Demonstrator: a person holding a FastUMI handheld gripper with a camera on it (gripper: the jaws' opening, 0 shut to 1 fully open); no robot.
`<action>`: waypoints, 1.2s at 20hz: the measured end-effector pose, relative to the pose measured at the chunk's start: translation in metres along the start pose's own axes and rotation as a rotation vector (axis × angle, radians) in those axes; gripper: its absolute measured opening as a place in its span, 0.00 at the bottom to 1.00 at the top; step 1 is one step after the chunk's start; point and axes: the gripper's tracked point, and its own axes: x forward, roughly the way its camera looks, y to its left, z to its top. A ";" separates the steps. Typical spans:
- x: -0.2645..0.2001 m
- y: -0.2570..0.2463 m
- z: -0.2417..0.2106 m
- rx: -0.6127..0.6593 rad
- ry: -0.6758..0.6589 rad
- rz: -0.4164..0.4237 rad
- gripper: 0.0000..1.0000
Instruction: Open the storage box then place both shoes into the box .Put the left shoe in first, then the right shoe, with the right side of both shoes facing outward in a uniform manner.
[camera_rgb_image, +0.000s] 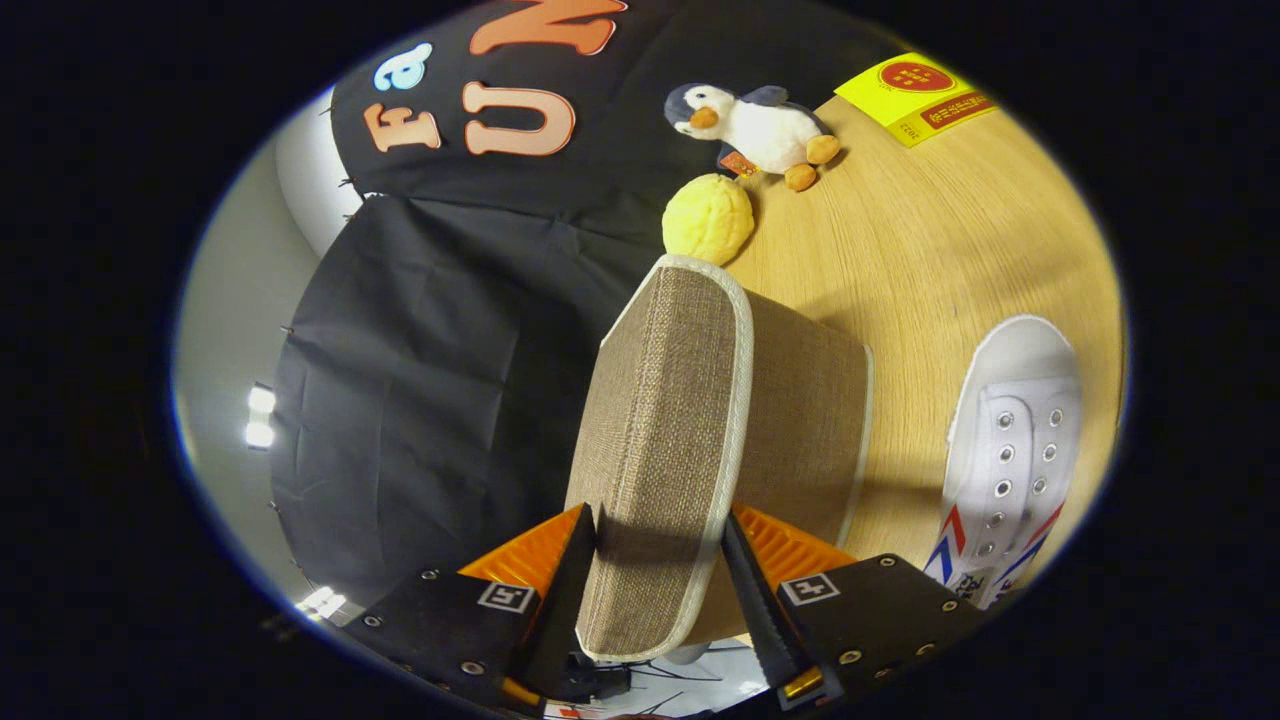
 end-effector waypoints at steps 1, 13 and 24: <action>-0.002 0.002 0.003 0.002 -0.012 0.008 0.73; -0.016 0.117 0.031 -0.017 -0.077 0.199 0.38; 0.058 0.217 0.020 -0.207 -0.029 0.163 0.18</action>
